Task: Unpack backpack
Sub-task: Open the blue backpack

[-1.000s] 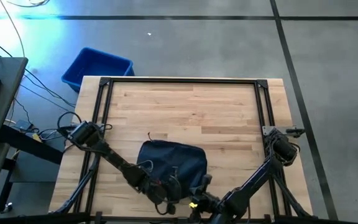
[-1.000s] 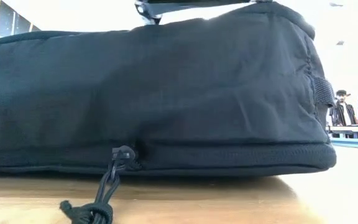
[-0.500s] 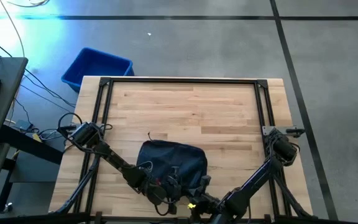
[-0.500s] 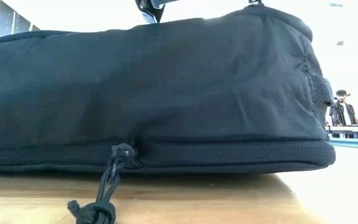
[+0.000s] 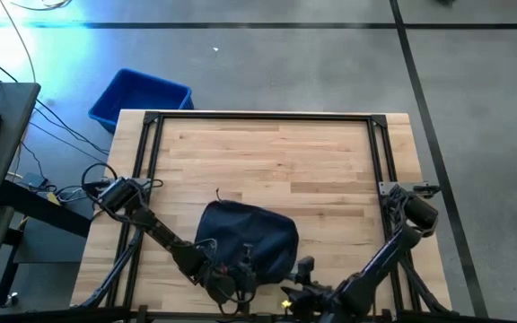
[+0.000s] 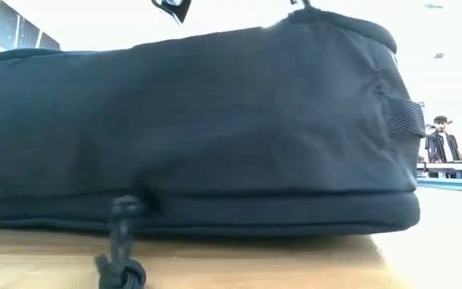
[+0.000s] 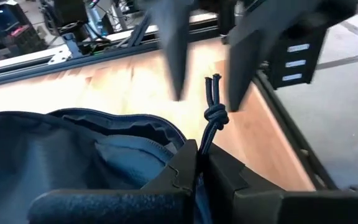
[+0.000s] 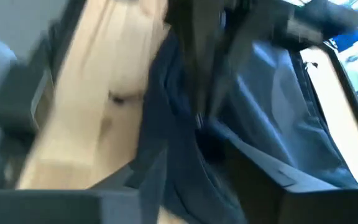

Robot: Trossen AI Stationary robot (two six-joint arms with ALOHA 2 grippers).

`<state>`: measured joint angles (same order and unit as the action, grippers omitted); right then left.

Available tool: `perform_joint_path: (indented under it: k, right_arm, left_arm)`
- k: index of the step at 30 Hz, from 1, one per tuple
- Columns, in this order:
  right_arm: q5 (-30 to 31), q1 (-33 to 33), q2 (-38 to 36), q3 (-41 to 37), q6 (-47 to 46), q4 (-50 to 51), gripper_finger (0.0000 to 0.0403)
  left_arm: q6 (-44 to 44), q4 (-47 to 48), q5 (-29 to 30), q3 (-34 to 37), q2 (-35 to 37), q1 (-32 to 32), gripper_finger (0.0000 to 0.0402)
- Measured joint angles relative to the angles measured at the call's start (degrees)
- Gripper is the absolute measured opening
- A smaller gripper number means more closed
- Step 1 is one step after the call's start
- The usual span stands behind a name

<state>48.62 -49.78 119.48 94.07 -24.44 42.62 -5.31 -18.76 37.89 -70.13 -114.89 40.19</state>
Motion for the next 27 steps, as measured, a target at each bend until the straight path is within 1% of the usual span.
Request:
perform_joint_path:
  k: [3,7,10,13,15,17,20,22,23,24,27]
  right_arm:
    - [0.72,0.80,0.40,-3.49,2.90,-3.13,0.0207]
    - [-0.09,2.10,0.43,-6.88,12.54,-14.71,0.0242]
    - [0.47,2.83,0.43,-8.03,17.59,-20.06,0.0250]
    - [-1.11,3.92,0.41,-8.03,18.31,-20.41,0.0243]
    - [-3.21,4.55,0.65,-8.05,17.51,-20.14,0.0223]
    - [-5.02,4.93,1.30,-8.05,16.90,-20.18,0.0190]
    - [-6.69,4.75,2.56,-8.05,16.35,-19.96,0.0114]
    - [-6.54,4.27,2.67,-8.10,14.11,-18.71,0.0050]
    - [-6.12,3.91,2.48,-8.00,13.02,-17.61,0.0026]
    - [-5.10,3.54,2.34,-7.90,12.06,-16.05,0.0015]
    - [-0.91,2.41,2.24,-7.40,5.97,-9.33,0.0012]
  left_arm:
    - [0.00,0.09,-0.07,0.00,0.00,0.59,0.0000]
    - [-0.04,0.13,-0.11,0.00,0.02,0.87,0.0000]
    - [-0.04,0.28,-0.33,0.00,0.02,0.80,0.0000]
    - [-0.04,0.61,-0.33,0.00,0.04,0.80,0.0000]
    - [-0.04,0.75,-0.33,0.00,0.04,0.80,0.0000]
    - [-0.06,0.81,-0.03,0.00,0.04,0.88,0.0000]
    - [-0.41,1.49,0.16,0.00,0.20,1.37,0.0000]
    - [-2.71,4.03,0.42,0.00,0.50,2.00,0.0000]
    - [-4.26,5.95,1.20,0.00,0.68,2.48,0.0000]
    - [-5.97,8.00,2.25,0.00,0.89,3.11,0.0000]
    - [-11.02,14.93,6.91,0.00,1.54,5.21,0.0000]
